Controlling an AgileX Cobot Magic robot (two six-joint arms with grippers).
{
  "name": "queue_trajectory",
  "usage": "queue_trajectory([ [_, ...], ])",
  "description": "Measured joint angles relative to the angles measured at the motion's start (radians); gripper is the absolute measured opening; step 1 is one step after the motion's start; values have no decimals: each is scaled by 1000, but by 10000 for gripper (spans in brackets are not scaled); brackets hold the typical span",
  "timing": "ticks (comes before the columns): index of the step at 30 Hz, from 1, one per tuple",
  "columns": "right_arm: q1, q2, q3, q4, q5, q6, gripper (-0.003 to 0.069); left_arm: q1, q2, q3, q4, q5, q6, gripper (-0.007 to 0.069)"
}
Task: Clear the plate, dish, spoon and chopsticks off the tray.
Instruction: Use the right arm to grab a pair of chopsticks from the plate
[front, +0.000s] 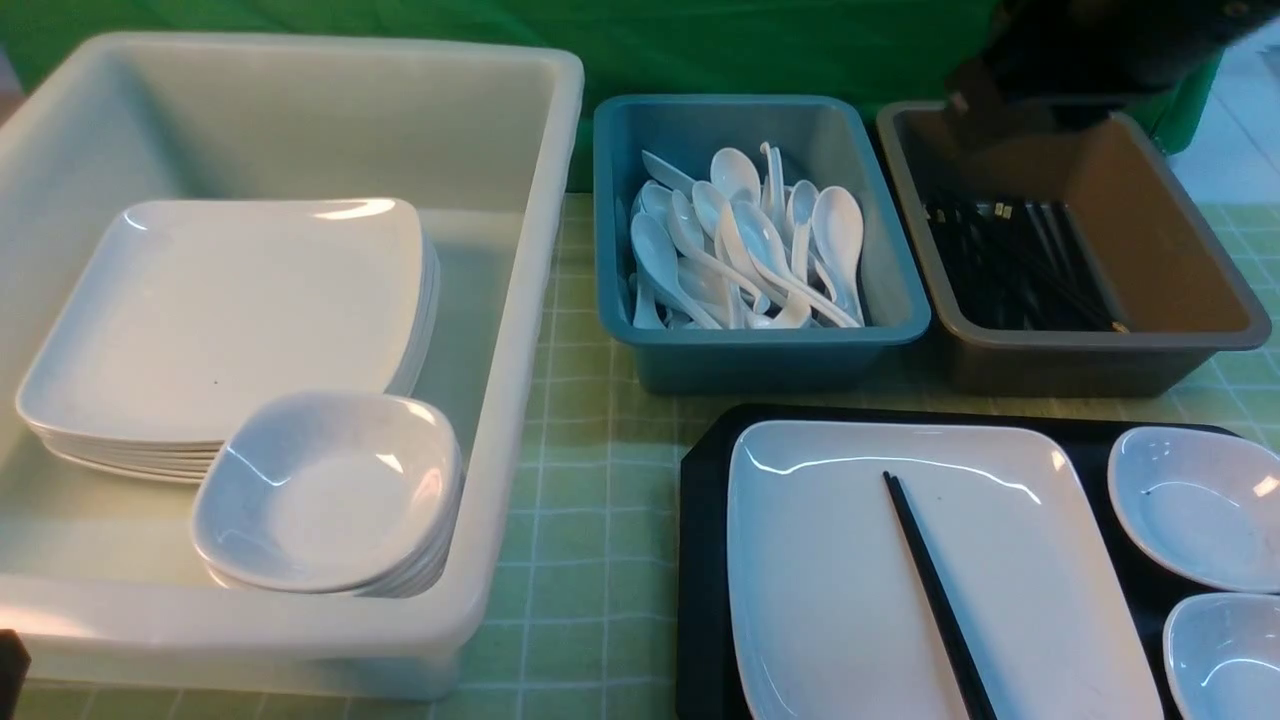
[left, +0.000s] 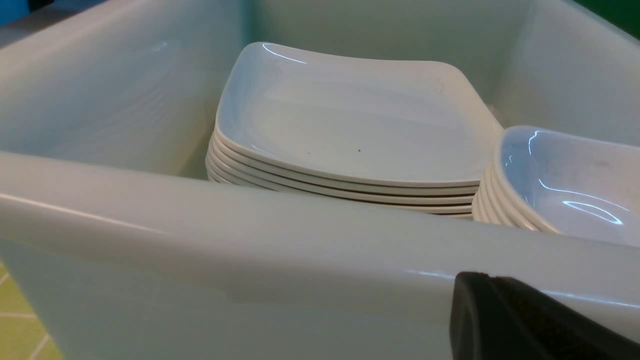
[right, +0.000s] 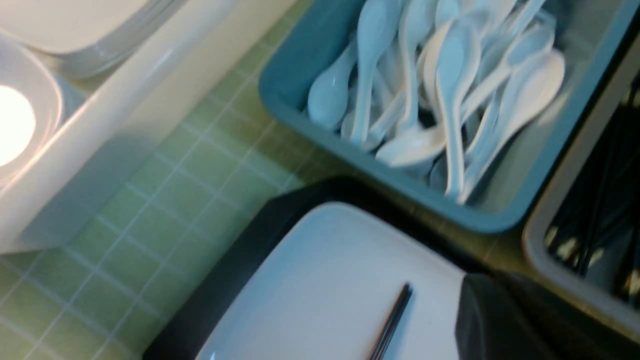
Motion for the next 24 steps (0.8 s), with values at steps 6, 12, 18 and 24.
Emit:
queue_trajectory([
  [6,0,-92,335,-1,21,124,84,0,0,0,0,0,0,-4],
  [12,0,-78,692,-2,-183,209,318,0,0,0,0,0,0,-4],
  [18,0,15,761,-1,-277,228,390,0,0,0,0,0,0,-4],
  [24,25,117,758,-1,-297,243,391,0,0,0,0,0,0,-4],
])
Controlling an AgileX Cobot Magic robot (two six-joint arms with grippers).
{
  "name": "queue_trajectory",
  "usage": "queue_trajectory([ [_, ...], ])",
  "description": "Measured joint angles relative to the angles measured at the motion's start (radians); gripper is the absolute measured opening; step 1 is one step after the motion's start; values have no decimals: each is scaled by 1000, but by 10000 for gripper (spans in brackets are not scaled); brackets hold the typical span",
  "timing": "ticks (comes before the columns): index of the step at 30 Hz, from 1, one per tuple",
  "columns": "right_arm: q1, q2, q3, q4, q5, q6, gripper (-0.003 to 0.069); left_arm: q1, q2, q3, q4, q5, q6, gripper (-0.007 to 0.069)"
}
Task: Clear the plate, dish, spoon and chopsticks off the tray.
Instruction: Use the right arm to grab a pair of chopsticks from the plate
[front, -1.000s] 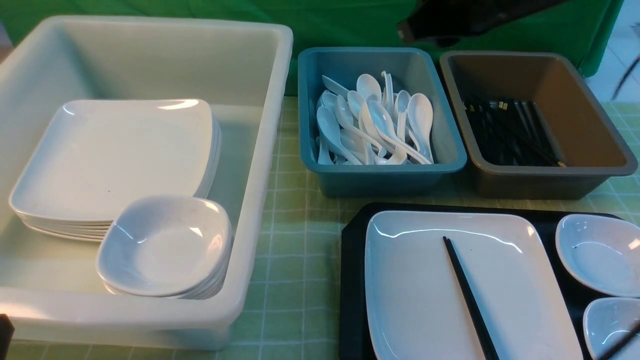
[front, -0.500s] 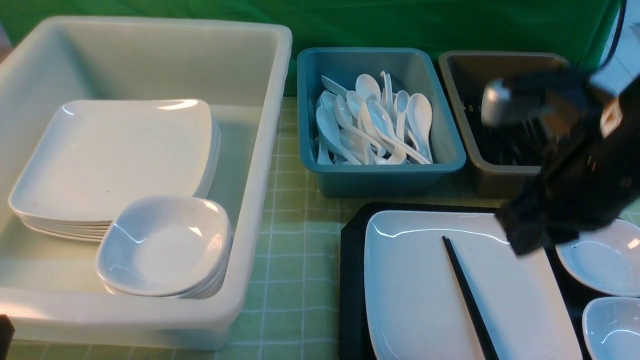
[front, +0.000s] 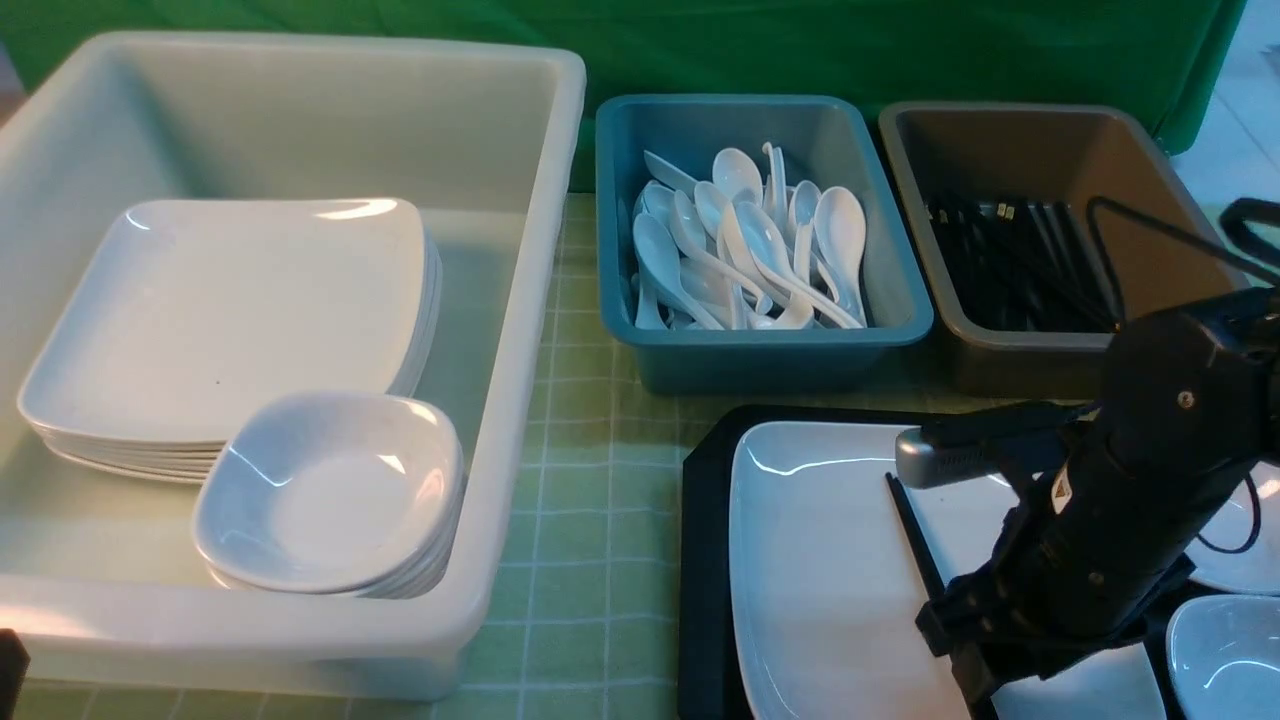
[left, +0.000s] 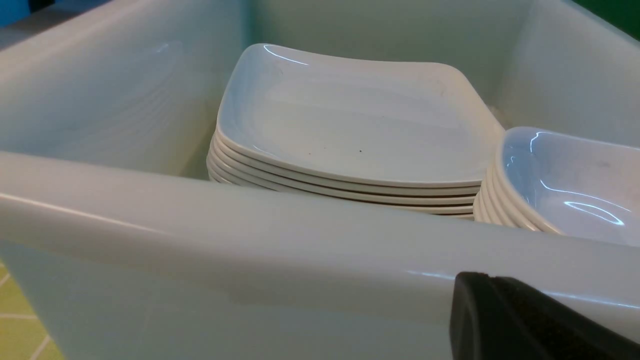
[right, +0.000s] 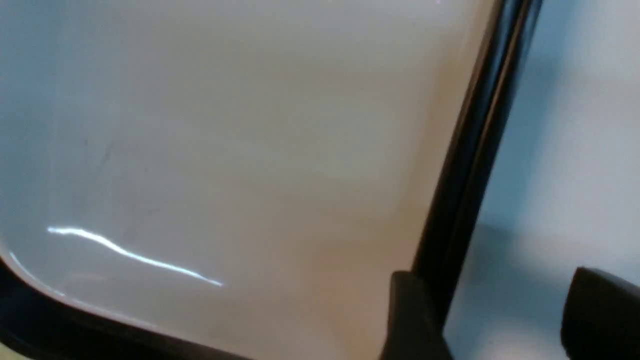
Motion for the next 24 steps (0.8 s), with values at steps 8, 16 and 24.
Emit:
queue_trajectory([
  [8,48,75,0,0,-9,11,389,0,0,0,0,0,0,-4],
  [16,48,85,-10,-7,-2,13,244,0,0,0,0,0,0,-4],
  [24,48,67,-8,-5,73,-3,107,0,0,0,0,0,0,-4],
])
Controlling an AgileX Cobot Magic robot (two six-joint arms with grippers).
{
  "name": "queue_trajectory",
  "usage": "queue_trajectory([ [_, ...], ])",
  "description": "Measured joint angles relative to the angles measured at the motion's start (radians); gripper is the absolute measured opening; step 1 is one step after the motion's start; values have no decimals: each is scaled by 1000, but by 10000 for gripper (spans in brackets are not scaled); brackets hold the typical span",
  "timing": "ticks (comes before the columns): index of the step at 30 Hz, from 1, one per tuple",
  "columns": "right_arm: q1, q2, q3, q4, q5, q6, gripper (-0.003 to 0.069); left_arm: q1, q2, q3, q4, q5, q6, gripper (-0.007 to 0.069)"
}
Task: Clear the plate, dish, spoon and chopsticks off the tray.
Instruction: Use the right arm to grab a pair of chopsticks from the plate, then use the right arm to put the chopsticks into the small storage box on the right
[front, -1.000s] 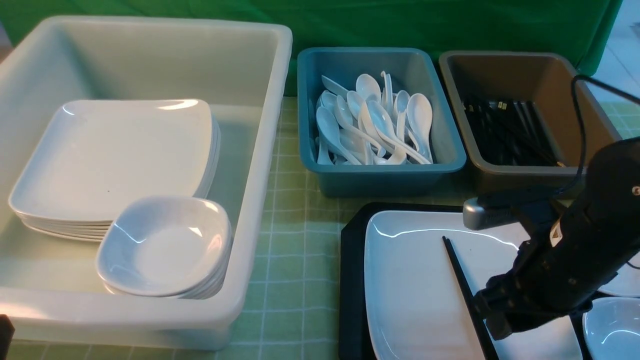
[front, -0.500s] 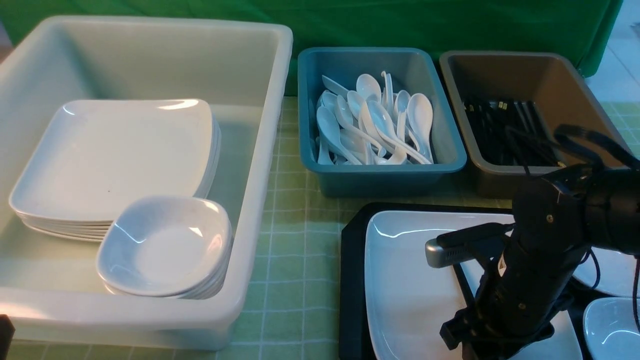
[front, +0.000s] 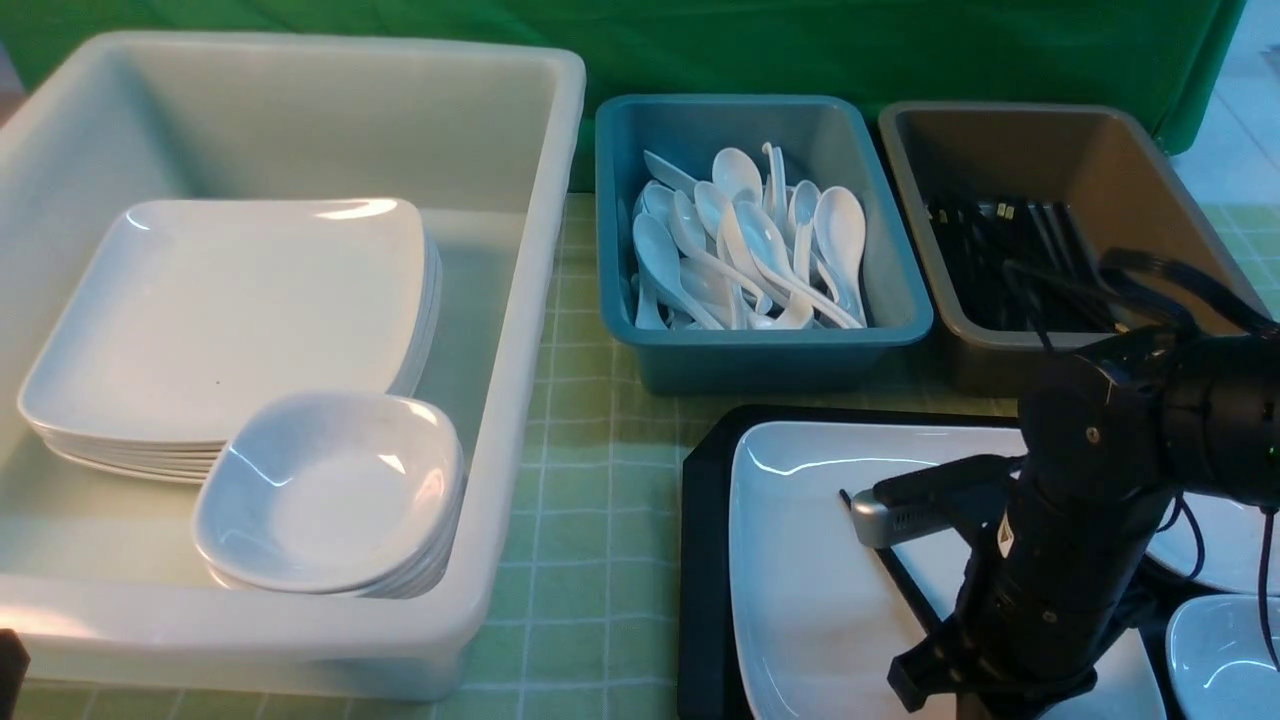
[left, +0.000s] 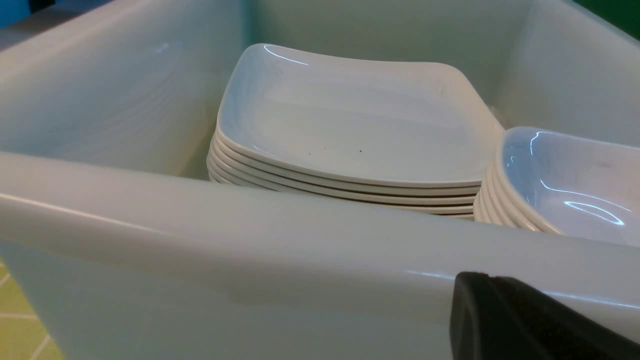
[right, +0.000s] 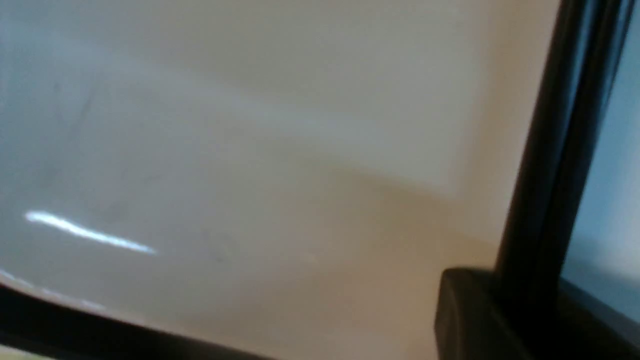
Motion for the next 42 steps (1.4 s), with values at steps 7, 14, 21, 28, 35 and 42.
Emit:
queue_trajectory([
  [7,1,-175,0,-7,74,-11,107,0,0,0,0,0,0,-4],
  [14,-59,-347,-32,-106,91,11,107,0,0,0,0,0,0,-4],
  [21,-267,-304,-244,-141,5,-16,107,0,0,0,0,0,0,-4],
  [28,-383,-64,-535,-146,-278,-45,107,0,0,0,0,0,0,-4],
  [35,-385,167,-687,-145,-462,-55,107,0,0,0,0,0,0,-4],
  [42,-392,352,-721,-145,-500,-56,125,0,0,0,0,1,0,-4],
])
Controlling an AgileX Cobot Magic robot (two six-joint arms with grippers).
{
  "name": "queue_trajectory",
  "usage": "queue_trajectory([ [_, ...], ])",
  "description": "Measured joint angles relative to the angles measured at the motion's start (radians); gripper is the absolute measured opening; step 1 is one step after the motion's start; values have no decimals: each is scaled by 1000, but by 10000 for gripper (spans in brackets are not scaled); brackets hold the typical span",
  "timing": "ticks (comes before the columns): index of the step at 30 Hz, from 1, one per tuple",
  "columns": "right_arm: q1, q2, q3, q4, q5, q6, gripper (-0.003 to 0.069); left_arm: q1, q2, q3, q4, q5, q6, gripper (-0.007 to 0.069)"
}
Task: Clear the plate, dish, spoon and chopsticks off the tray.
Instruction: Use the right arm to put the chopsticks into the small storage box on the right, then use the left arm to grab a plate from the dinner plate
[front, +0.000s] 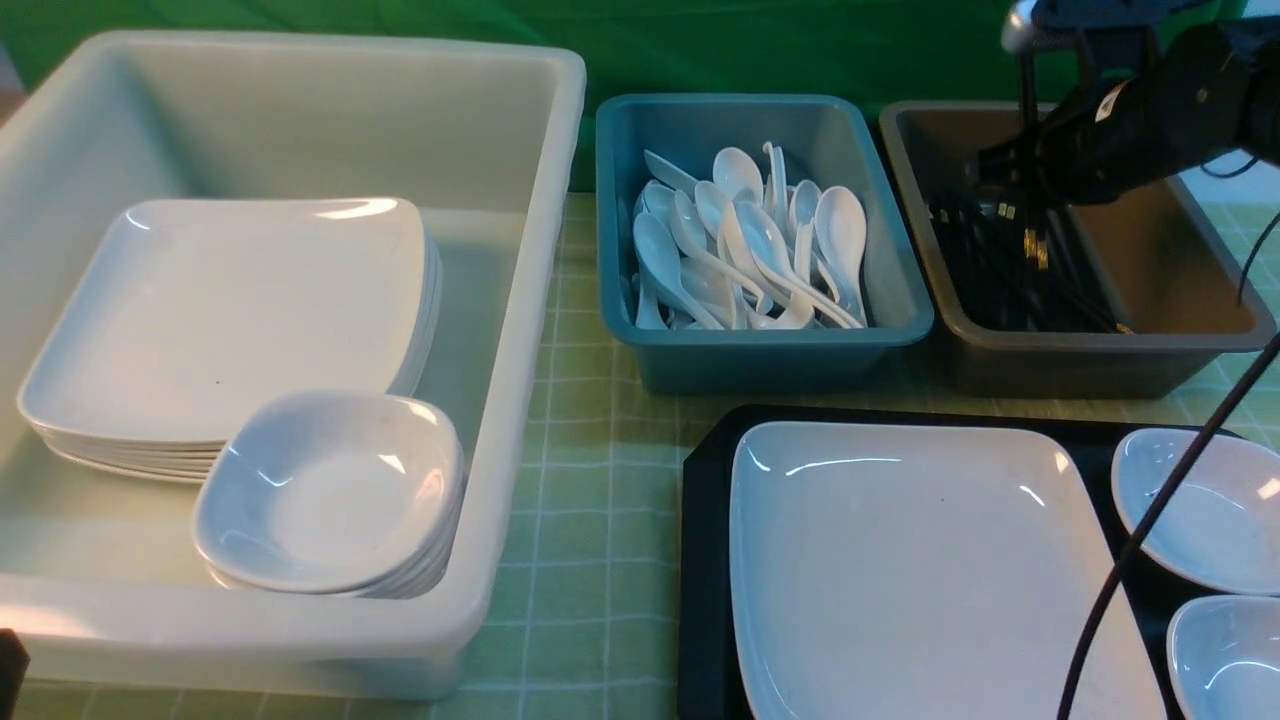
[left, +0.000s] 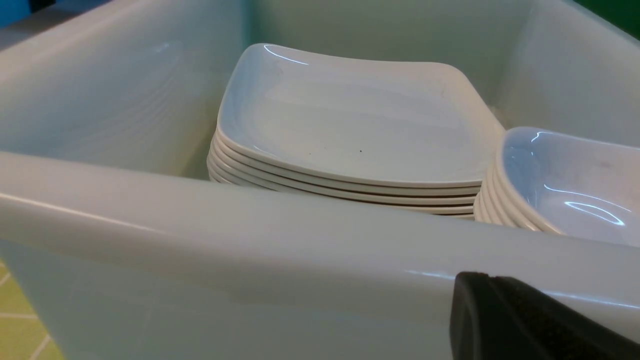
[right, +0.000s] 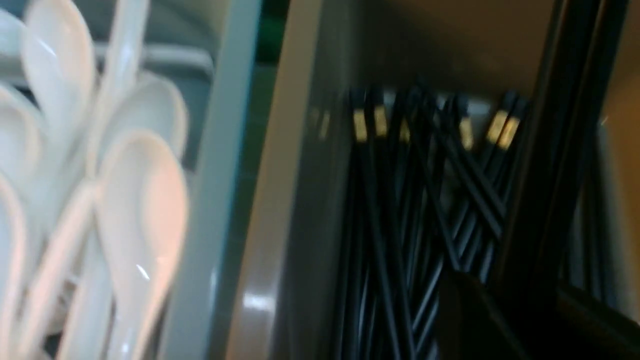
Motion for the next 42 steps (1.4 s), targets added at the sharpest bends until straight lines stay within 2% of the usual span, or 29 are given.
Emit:
queue_trajectory([
  [4,-7,42,0,0,2,23,165,0,0,0,0,0,0,-4],
  [7,-7,45,-5,0,15,28,230,0,0,0,0,-1,0,-4],
  [10,-7,26,-31,1,70,35,325,0,0,0,0,-1,0,-4],
  [13,-7,-1,-69,0,154,30,358,0,0,0,0,-1,0,-4],
  [15,-7,-27,-101,0,234,5,347,0,0,0,0,-1,0,-4],
  [17,-7,-80,-149,0,381,-55,270,0,0,0,0,-1,0,-4],
  [20,-7,-173,-203,-1,590,-131,74,0,0,0,0,-1,0,-4],
  [23,-7,-272,-206,0,708,-152,18,0,0,0,0,-2,0,-4],
  [30,-7,-596,-21,7,748,-161,3,0,0,0,0,-2,0,-4],
  [35,-7,-902,256,26,745,-162,6,0,0,0,0,-2,0,-4],
  [39,-7,-1165,487,27,622,-162,10,0,0,0,0,-1,0,-4],
  [40,-7,-1165,499,27,605,-162,10,0,0,0,0,-1,0,-4],
  [42,-7,-1331,634,34,502,-162,10,0,0,0,0,-1,0,-4],
])
